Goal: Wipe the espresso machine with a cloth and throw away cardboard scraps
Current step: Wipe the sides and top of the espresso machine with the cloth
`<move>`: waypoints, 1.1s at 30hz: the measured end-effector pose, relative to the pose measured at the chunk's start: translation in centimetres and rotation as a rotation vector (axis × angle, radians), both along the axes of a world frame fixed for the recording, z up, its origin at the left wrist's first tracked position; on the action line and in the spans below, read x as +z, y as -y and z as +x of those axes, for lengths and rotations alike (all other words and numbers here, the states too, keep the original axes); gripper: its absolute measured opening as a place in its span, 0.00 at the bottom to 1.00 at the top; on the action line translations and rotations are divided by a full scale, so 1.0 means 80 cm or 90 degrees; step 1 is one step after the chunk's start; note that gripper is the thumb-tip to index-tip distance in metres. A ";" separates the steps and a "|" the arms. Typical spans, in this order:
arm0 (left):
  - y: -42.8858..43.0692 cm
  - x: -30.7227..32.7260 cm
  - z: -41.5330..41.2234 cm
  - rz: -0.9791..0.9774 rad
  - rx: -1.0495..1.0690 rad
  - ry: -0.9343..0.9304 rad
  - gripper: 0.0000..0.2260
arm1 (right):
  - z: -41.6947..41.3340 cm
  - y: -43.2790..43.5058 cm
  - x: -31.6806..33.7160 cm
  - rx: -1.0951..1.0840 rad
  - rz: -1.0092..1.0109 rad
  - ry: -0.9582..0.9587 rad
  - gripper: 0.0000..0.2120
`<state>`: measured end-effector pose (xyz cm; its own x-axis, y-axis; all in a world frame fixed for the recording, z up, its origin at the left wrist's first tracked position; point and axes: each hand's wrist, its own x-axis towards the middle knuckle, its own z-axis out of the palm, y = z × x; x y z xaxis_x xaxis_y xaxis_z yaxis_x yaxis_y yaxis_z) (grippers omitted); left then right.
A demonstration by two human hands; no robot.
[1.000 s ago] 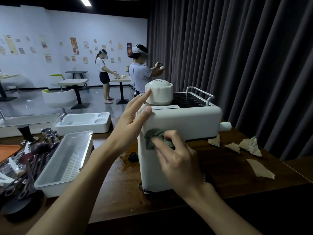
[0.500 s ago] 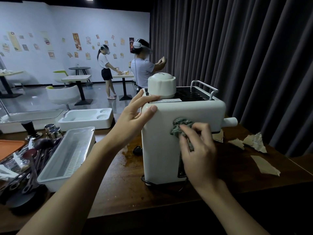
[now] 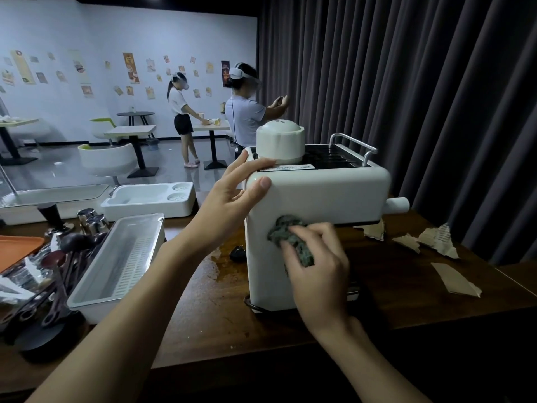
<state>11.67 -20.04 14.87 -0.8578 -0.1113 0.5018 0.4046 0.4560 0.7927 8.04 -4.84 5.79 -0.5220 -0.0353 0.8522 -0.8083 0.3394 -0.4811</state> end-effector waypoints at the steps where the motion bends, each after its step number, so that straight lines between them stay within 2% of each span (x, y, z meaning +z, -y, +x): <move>1: 0.001 -0.001 0.000 0.000 0.001 0.002 0.17 | -0.003 -0.001 0.005 -0.018 -0.032 -0.003 0.11; 3: 0.001 -0.001 0.001 -0.002 0.009 0.006 0.17 | -0.003 0.001 0.007 -0.042 -0.052 -0.017 0.10; 7: 0.003 -0.004 -0.001 -0.007 0.015 0.006 0.20 | 0.011 0.013 -0.021 -0.017 0.169 -0.099 0.08; 8: 0.003 -0.004 -0.001 -0.010 0.014 0.007 0.20 | 0.009 0.012 -0.021 -0.003 0.173 -0.096 0.08; 12: 0.003 -0.006 -0.001 -0.015 0.016 0.012 0.21 | 0.005 0.015 -0.004 -0.032 0.014 -0.036 0.10; 13: 0.004 -0.007 -0.001 -0.019 0.015 0.008 0.21 | 0.009 0.019 -0.006 -0.042 0.028 -0.044 0.09; 17: 0.010 -0.020 -0.004 -0.021 0.002 -0.014 0.21 | 0.018 0.018 -0.033 -0.007 0.214 -0.097 0.09; 18: 0.012 -0.024 -0.005 -0.016 0.003 -0.020 0.21 | 0.012 0.014 -0.031 -0.015 0.201 -0.090 0.09; 21: 0.013 -0.030 -0.005 -0.013 0.000 -0.019 0.23 | -0.001 0.002 -0.019 -0.072 0.013 -0.026 0.10; 22: 0.013 -0.031 -0.004 -0.016 0.000 -0.020 0.23 | 0.000 0.002 -0.020 -0.078 -0.007 -0.010 0.10; 26: 0.016 -0.035 -0.005 -0.017 -0.010 -0.030 0.23 | 0.010 0.004 -0.059 -0.029 0.196 -0.035 0.10; 27: 0.017 -0.036 -0.005 -0.018 -0.011 -0.030 0.24 | 0.008 -0.001 -0.060 -0.025 0.198 -0.036 0.10; 31: 0.019 -0.036 -0.006 -0.017 -0.021 -0.026 0.25 | -0.004 -0.010 -0.046 -0.095 0.007 0.006 0.10; 33: 0.020 -0.036 -0.006 -0.016 -0.027 -0.028 0.24 | 0.002 -0.002 -0.063 -0.084 0.082 0.004 0.10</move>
<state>11.22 -21.61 12.02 -0.8390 -0.0619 0.5407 0.4578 0.4569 0.7627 8.24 -4.69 0.78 -0.5347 -0.0753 0.8417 -0.7499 0.5013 -0.4316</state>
